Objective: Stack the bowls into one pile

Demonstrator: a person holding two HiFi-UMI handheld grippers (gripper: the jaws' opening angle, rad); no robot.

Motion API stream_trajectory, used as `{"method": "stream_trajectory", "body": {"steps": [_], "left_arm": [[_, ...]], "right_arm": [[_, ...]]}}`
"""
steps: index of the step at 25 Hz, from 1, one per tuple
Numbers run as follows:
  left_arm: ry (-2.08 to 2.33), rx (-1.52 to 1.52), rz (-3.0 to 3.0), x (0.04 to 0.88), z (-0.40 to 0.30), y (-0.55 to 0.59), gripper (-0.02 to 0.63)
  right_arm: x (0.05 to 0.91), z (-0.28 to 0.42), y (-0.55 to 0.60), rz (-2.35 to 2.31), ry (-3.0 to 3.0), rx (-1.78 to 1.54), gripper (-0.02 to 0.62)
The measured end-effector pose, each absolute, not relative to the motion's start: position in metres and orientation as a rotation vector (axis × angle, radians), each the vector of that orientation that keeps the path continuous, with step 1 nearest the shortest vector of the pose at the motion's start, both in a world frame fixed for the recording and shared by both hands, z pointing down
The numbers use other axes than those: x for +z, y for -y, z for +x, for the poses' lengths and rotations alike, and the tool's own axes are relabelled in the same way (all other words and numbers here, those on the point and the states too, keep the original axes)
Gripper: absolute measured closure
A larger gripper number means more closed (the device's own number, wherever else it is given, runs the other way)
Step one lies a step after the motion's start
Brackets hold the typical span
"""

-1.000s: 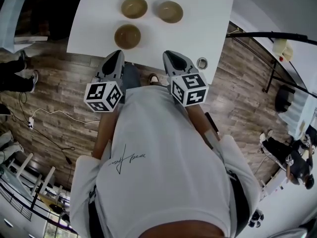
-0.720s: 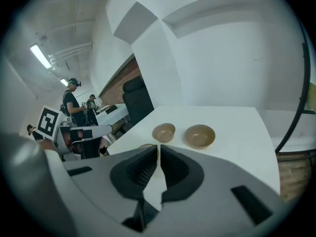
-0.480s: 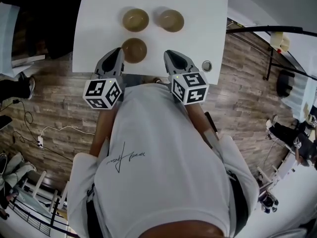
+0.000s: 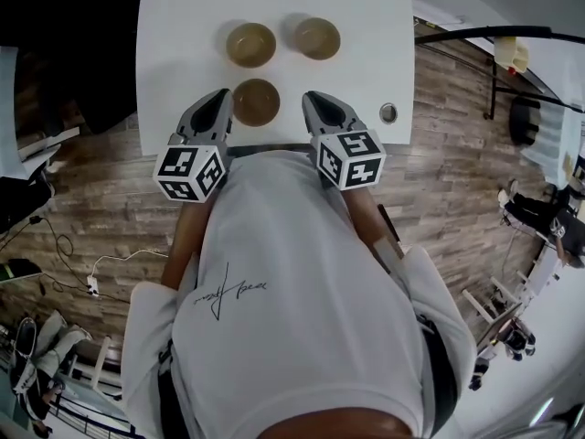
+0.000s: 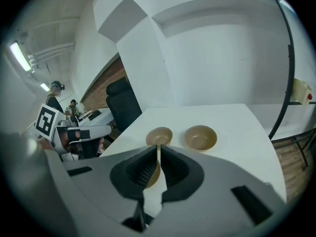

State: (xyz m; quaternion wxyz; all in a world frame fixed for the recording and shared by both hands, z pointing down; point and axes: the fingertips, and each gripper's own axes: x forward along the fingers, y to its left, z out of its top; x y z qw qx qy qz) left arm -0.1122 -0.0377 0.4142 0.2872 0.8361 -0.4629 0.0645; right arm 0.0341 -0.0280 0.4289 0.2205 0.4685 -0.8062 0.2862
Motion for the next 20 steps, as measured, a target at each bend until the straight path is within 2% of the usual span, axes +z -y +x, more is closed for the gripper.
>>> {"method": "stream_trajectory", "body": {"steps": [15, 20], "left_arm": [[1.148, 0.181, 2.238, 0.43, -0.117, 0.039, 0.598], [1.181, 0.185, 2.226, 0.431, -0.12, 0.043, 0.598]], "right_arm": [[0.434, 0.063, 0.055, 1.333, 2.126, 0.687, 0.579], [0.448, 0.075, 0.075, 1.348, 2.093, 0.602, 0.56]]}}
